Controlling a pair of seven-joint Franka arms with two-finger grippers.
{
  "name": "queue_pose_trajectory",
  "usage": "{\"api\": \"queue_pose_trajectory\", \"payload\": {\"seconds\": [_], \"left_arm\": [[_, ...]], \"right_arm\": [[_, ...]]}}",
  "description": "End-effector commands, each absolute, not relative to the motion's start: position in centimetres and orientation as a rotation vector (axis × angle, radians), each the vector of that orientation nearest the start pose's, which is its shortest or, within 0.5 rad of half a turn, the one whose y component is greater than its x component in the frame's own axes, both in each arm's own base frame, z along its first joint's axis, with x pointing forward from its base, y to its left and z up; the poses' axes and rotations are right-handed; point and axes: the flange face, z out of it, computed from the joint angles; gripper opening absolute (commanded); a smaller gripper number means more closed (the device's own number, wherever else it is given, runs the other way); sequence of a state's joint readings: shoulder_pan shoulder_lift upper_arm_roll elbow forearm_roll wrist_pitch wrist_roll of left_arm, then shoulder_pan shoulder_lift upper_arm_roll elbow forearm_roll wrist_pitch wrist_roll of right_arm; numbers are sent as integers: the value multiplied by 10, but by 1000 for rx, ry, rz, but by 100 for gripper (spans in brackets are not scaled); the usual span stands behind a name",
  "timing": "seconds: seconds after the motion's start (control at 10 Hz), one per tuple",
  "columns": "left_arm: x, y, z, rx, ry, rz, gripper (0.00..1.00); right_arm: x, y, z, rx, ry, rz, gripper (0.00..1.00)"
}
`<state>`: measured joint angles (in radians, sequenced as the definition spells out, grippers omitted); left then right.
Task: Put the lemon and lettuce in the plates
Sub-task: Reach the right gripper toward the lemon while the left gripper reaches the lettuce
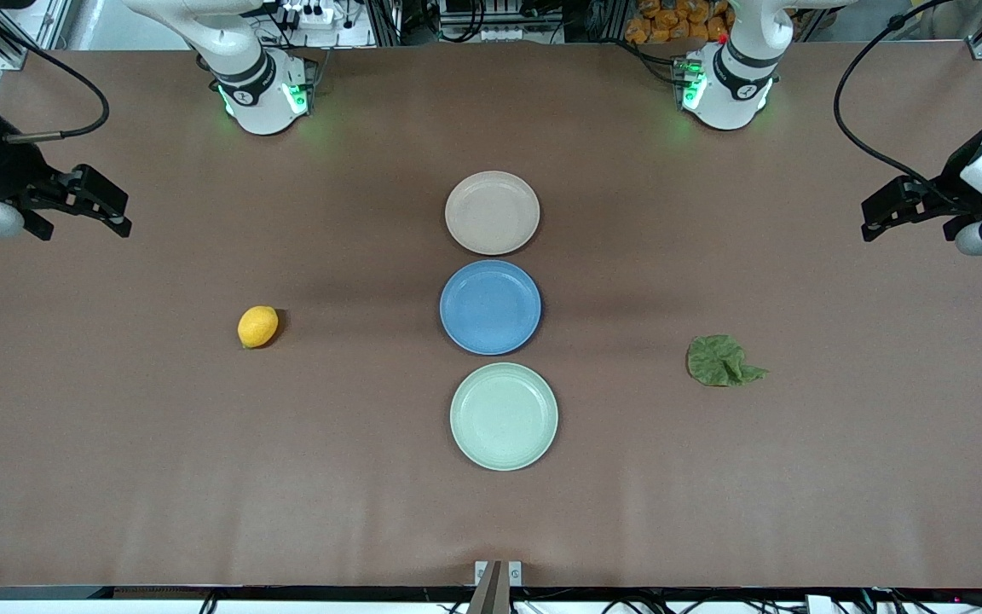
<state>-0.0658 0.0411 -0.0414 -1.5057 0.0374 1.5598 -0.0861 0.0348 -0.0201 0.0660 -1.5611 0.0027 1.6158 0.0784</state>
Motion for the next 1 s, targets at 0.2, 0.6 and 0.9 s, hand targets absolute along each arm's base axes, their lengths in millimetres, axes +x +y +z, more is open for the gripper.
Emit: {"api": "queue_pose_trajectory", "payload": {"seconds": [0.2,0.6,0.9], "left_arm": [[565,-40,633,-3130,-17,-14,100],[584,-37,567,-3113,125,175,100],[615,-32,483,-3103,103,321,100]], "right_arm": [[546,58,651,-3116,-10,-109,100],[564,55,616,-3118,-16,-21,100],[600,53,546,-3118,13,106,100]]}}
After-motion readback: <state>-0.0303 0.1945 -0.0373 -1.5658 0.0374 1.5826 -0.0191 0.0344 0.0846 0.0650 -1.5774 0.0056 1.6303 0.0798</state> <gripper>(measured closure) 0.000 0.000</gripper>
